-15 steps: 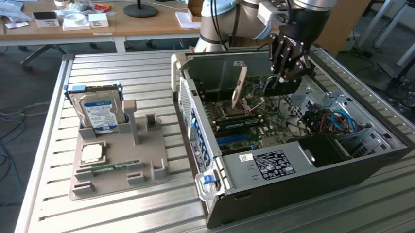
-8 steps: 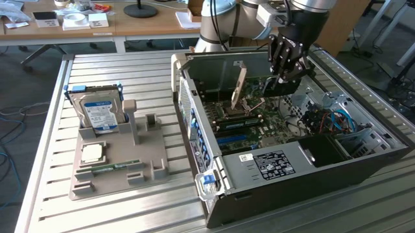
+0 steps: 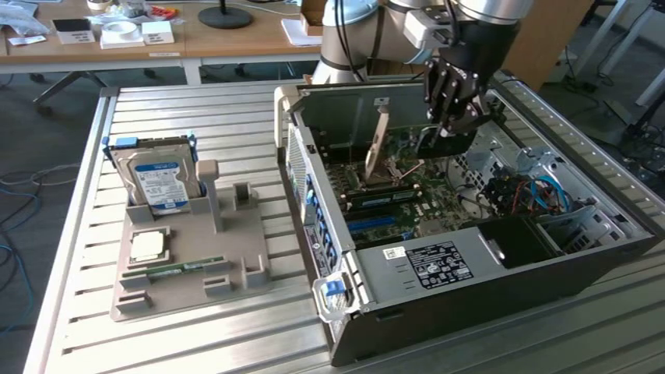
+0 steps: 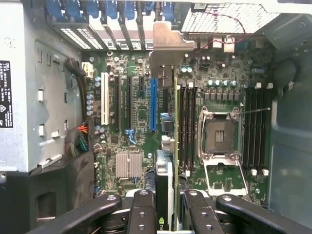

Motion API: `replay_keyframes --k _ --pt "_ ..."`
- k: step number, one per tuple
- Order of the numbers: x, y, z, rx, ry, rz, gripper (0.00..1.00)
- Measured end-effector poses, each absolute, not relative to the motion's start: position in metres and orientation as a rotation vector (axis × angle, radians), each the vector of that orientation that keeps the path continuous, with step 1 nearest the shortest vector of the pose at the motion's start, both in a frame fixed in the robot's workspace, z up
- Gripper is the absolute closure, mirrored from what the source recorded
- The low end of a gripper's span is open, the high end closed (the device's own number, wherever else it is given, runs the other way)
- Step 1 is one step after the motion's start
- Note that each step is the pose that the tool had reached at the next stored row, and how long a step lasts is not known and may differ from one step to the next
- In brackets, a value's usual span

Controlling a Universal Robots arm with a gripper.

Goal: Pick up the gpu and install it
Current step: 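Insert the gpu into the slot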

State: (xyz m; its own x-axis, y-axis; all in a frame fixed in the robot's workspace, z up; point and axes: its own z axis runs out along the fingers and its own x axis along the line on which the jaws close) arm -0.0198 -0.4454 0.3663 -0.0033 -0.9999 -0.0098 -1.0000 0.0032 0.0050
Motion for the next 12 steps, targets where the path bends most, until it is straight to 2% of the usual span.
replay_keyframes --k 12 --pt "-0.031 -0.446 0.351 -2.265 2.173 0.017 0.73"
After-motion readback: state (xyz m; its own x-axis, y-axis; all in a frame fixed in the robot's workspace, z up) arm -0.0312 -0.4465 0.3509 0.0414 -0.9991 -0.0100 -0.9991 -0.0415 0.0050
